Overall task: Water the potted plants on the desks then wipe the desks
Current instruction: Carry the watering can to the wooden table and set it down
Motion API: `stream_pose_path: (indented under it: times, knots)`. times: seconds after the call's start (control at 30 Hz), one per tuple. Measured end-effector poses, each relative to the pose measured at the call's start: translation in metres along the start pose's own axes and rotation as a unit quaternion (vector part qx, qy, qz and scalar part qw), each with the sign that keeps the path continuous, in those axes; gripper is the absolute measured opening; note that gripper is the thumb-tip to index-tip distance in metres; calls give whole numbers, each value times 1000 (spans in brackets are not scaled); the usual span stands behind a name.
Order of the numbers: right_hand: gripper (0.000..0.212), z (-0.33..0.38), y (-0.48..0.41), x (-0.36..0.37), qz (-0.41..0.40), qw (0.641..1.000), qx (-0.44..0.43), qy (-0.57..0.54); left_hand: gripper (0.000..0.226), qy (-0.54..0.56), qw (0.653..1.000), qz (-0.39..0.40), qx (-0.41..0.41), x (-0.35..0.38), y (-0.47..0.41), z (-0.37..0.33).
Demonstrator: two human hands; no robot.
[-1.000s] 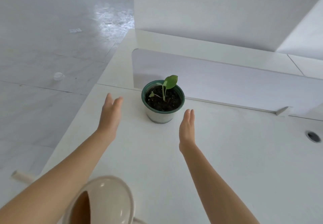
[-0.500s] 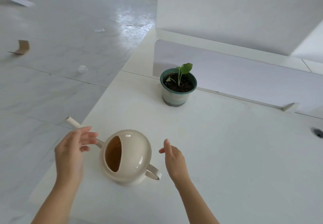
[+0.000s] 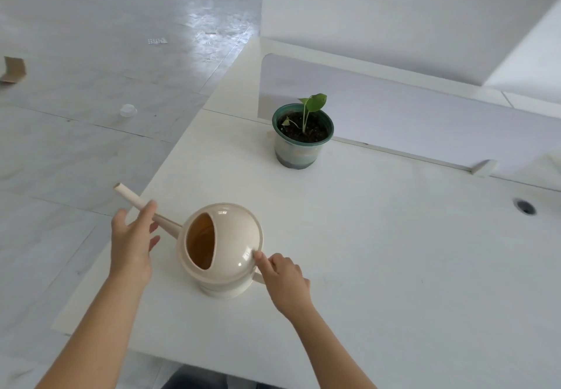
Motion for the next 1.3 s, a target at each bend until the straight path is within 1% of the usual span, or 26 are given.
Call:
stream_pose_path:
  times: [0.1,0.17,0.23,0.3,0.37,0.4,0.5,0.6,0.67,0.7,0.73,0.83,0.87,0.9,1.0,1.1,1.17,1.3]
  knots:
    - [50,-8,-4,6,5,999,24,-30,70,12,1000,1,-17,-11,-13,9]
    - [48,-10,-2,12,5,995,44,-91,64,22,998,44,-32,-13,-24,9]
    - [47,-10,1,14,-4,987,59,-153,50,10,994,104,-38,-9,-32,3]
    - [47,-8,4,14,-18,980,64,-188,28,-9,987,155,-38,-4,-33,-3]
    - [48,-4,9,15,-38,974,69,-212,11,-23,981,192,-34,-1,-34,-5]
    - [48,-2,11,15,-51,970,74,-227,7,-28,978,205,-33,-1,-35,-5]
    - [44,2,21,20,-104,949,82,-286,8,-34,969,242,-36,2,-36,-7]
    - [49,-1,37,21,-165,937,71,-300,12,-39,957,283,-42,12,-30,-11]
    - [61,-2,57,23,-195,923,77,-323,8,-46,947,314,-41,19,-23,-16]
    - [68,-2,70,21,-214,914,76,-337,7,-50,941,332,-40,23,-17,-18]
    - [69,-3,83,19,-231,904,76,-353,10,-57,933,353,-37,29,-9,-21]
    - [44,-13,125,15,-284,874,92,-385,16,-75,904,420,-28,44,21,-26]
    - [40,-19,142,15,-302,861,102,-395,17,-80,892,444,-25,49,33,-26]
    - [43,-22,159,15,-325,848,105,-405,18,-86,879,468,-21,55,46,-26]
    - [62,-38,206,18,-393,800,130,-435,18,-111,840,531,-17,71,87,-20]
    - [73,-54,255,25,-450,748,156,-463,17,-141,796,588,-17,86,135,-7]
    - [75,-65,291,31,-487,710,172,-478,18,-156,766,624,-18,91,171,4]
    - [68,-90,366,46,-541,651,205,-491,20,-175,713,678,-25,92,249,30]
Point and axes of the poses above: each hand's wrist, its own y-axis away from the middle knuckle, its own x-axis out of the palm, z = x × y, the point moved 7 cm from there along -y, towards the middle knuckle, and after that the axes turned 3 degrees about -x, right-handed, at the moved point
